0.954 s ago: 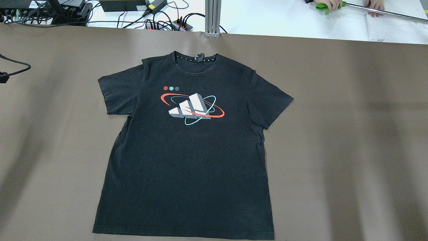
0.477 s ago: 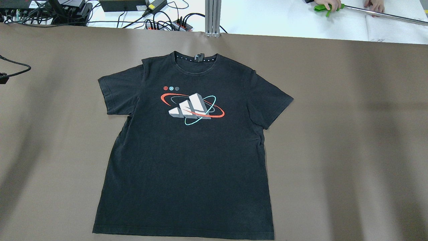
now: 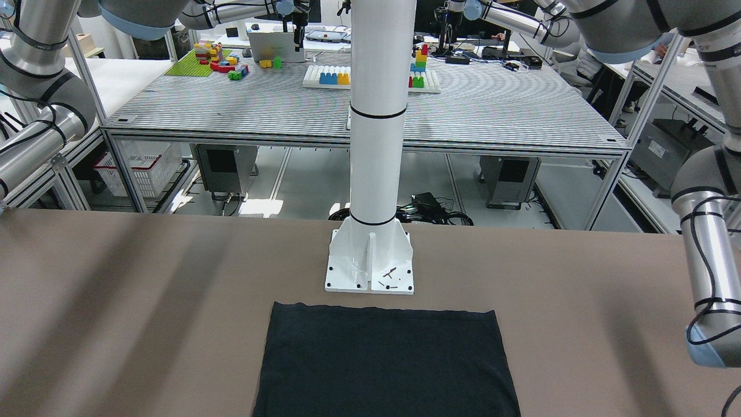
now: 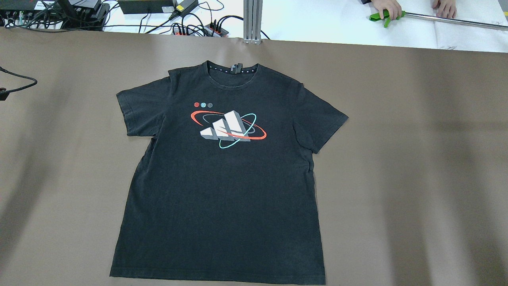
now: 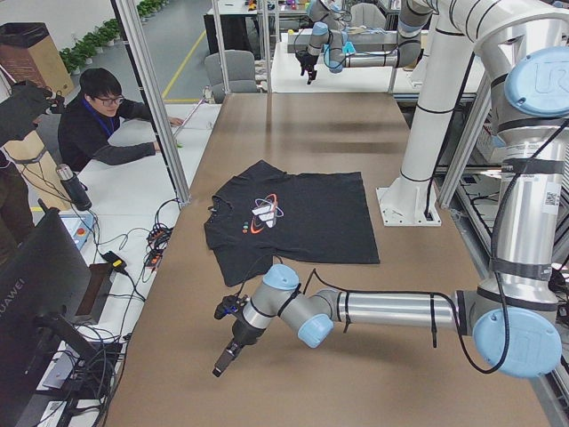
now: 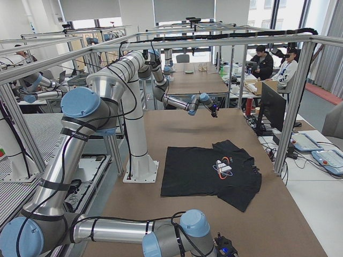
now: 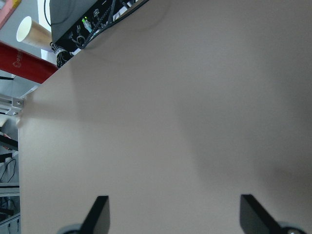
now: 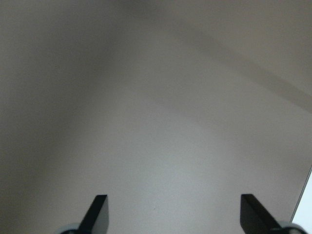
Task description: Fold clothes
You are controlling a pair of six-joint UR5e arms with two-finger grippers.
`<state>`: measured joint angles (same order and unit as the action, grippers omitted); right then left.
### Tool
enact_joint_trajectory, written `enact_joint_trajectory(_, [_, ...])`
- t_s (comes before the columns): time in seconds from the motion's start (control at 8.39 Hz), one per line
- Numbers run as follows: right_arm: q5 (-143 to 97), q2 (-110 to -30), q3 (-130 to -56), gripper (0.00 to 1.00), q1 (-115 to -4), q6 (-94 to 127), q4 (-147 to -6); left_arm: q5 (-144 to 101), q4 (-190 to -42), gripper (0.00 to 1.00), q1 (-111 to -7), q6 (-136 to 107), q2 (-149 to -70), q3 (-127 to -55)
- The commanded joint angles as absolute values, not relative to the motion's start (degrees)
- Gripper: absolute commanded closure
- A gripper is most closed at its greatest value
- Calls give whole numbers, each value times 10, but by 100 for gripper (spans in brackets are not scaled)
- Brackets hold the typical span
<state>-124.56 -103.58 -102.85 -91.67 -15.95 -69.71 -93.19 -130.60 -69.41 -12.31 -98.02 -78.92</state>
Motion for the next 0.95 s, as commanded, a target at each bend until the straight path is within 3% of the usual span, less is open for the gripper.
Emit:
enact_joint_trajectory(0.0, [-1239, -1034, -1027, 5, -917, -160, -694, -918, -1308, 6, -696, -119, -980, -784])
enact_joint_trajectory(0.36, [-1238, -1007, -1014, 5, -913, -158, -699, -956, -1310, 6, -694, -118, -983, -789])
enact_joint_trajectory(0.83, [-1237, -884, -941, 5, -862, -67, -698, -1096, -1310, 6, -694, -239, -1048, -805])
